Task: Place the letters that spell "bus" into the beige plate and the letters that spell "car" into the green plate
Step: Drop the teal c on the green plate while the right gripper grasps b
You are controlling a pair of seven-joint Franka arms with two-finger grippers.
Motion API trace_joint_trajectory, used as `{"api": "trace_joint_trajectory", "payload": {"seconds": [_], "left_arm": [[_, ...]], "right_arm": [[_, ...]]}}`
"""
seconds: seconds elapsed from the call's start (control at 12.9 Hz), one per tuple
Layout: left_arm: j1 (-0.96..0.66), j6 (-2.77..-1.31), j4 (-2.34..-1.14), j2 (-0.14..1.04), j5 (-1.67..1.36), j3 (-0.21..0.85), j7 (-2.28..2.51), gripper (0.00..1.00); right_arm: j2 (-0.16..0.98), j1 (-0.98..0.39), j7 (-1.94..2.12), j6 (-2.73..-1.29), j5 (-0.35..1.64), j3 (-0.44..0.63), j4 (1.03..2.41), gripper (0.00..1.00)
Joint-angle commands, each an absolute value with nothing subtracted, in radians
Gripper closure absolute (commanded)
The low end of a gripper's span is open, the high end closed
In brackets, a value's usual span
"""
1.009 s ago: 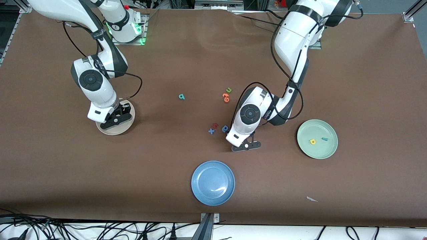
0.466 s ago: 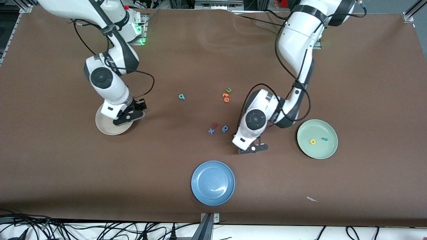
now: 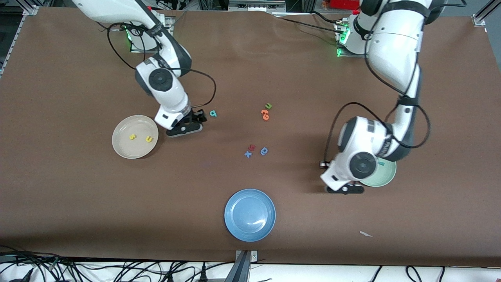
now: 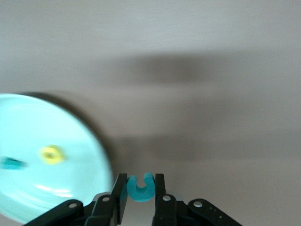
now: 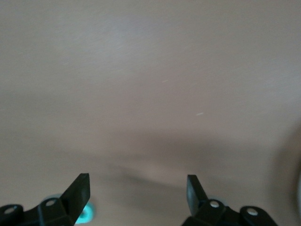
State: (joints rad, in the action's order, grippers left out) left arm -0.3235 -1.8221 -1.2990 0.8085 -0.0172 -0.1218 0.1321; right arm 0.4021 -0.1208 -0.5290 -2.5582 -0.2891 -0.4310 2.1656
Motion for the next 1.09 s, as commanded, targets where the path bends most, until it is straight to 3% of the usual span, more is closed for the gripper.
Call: {"api": "trace_joint_trajectory", "payload": {"seconds": [0.0, 0.16, 0.23, 0.31, 0.39, 1.01], "left_arm": [[-0.264, -1.787, -1.305, 0.790, 0.063, -0.133, -0.079, 0.98], [-0.220, -1.787, -1.318, 0.790, 0.090, -0.133, -0.208, 0.92], [-0.203, -1.787, -1.324, 0.793, 0.106, -0.132, -0.259, 0.70], [-0.186, -1.779, -1.339, 0.795, 0.106, -0.130, -0.285, 0.10], [-0.181, -1.764, -1.339, 0.793, 0.097, -0.130, -0.282, 0.00], [-0.129, -1.759, -1.316, 0.672, 0.090, -0.133, -0.138, 0.00]], "right_arm": [[0.423, -0.161, -0.595, -2.592, -0.285, -0.426, 2.171, 0.08], [0.439, -0.182, -0.624, -2.623, -0.288, -0.426, 2.177, 0.08], [0.442, -0.192, -0.635, -2.626, -0.290, -0.426, 2.187, 0.08], [0.440, -0.196, -0.635, -2.641, -0.290, -0.426, 2.204, 0.08], [0.439, -0.199, -0.637, -2.666, -0.291, -0.428, 2.226, 0.08], [0.446, -0.235, -0.758, -2.709, -0.426, -0.429, 2.292, 0.09]]}}
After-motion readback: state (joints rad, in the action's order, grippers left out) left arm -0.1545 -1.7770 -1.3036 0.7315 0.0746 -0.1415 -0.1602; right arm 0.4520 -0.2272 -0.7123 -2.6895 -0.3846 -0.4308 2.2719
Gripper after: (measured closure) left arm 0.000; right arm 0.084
